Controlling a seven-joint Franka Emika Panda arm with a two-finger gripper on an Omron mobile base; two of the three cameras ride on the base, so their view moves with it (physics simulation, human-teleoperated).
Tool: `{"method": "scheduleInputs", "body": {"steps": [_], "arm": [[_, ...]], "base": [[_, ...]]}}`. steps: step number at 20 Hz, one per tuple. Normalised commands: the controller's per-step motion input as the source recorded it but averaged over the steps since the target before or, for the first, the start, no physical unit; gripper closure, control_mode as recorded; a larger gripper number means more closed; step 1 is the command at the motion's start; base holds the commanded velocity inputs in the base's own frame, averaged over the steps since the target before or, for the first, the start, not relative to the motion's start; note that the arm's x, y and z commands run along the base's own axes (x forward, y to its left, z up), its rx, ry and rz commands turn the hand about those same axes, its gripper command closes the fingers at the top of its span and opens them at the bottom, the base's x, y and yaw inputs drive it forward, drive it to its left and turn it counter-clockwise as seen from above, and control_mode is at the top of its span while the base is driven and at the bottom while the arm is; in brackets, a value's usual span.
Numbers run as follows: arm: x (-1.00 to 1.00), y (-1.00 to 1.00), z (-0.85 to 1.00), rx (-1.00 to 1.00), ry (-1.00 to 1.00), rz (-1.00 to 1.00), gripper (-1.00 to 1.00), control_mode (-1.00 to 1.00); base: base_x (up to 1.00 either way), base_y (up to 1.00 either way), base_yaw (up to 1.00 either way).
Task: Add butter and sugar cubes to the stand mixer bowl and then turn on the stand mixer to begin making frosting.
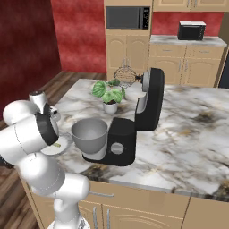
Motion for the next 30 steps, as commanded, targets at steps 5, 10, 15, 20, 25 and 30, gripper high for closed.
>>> {"method": "scheduleInputs", "body": {"steps": [5,10,15,20,25,30], "arm": [[-0.01,-0.07,0.00,-0.06,0.00,0.00,-1.00,-1.00],[-0.17,-0.07,-0.10,-0.02,0.01,0.00,-1.00,-1.00],[-0.29,-0.08,-0.27,0.00,0.06,0.00,-1.00,-1.00],[-0.17,-0.26,-0.25,0.00,0.00,0.00,-1.00,-1.00],[-0.01,-0.24,-0.12,0.00,0.00,0.00,-1.00,-1.00],[0.00,-0.05,-0.09,0.00,0.01,0.00,-1.00,-1.00]], "base": [[0.00,0.00,0.00],[0.00,0.00,0.00],[0.00,0.00,0.00],[0.00,0.00,0.00],[0.00,0.00,0.00],[0.00,0.00,0.00]]}}
